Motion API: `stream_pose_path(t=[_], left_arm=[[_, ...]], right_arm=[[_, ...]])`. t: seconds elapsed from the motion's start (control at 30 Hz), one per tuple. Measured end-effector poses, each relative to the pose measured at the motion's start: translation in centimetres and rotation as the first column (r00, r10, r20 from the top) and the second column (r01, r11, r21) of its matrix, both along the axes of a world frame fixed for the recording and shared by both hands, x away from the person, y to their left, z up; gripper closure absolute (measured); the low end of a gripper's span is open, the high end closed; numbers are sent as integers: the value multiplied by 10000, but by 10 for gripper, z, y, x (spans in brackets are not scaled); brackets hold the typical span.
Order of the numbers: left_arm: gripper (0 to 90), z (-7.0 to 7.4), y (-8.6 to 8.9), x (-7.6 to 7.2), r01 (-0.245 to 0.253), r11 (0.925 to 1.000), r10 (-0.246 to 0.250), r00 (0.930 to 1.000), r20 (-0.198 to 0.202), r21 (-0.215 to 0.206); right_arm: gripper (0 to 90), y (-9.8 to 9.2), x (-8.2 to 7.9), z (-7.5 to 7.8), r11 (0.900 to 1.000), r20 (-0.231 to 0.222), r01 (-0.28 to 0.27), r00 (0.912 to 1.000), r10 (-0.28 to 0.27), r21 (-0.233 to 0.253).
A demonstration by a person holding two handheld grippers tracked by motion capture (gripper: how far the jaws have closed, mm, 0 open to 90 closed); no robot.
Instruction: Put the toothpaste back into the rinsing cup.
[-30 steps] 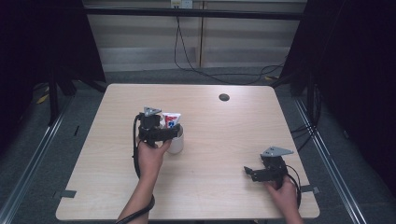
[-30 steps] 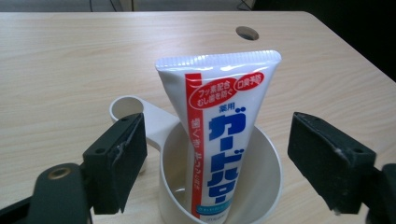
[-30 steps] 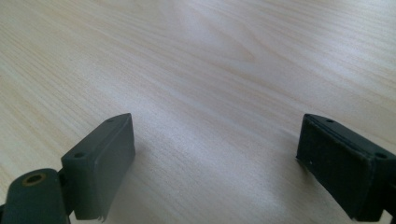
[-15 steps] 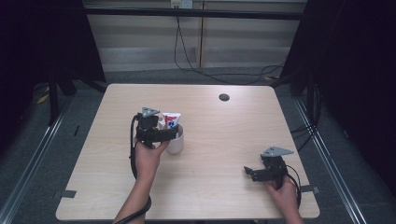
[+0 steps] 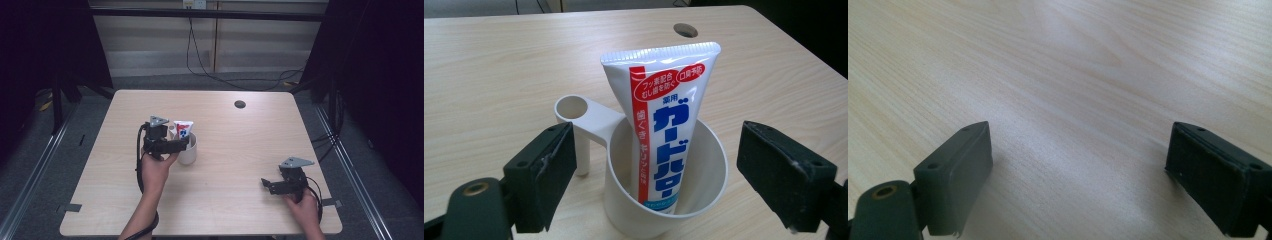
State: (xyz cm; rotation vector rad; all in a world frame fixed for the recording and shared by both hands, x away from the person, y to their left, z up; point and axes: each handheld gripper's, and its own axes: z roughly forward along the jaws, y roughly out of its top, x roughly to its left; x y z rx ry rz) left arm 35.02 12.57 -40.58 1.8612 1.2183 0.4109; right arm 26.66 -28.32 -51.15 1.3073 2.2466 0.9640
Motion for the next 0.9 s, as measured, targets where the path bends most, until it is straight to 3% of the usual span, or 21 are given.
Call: stream_pose_path(t=[0.23, 0.9], left_arm=[[165, 1, 5, -2, -65, 9998, 66, 10000, 33, -200], [168, 4, 19, -8, 17, 9999, -17, 10000, 28, -133]], right_arm=[[107, 0, 0, 0, 10000, -2, 0, 10000, 0, 2], [107, 0, 0, 0, 10000, -1, 0, 10000, 0, 1]])
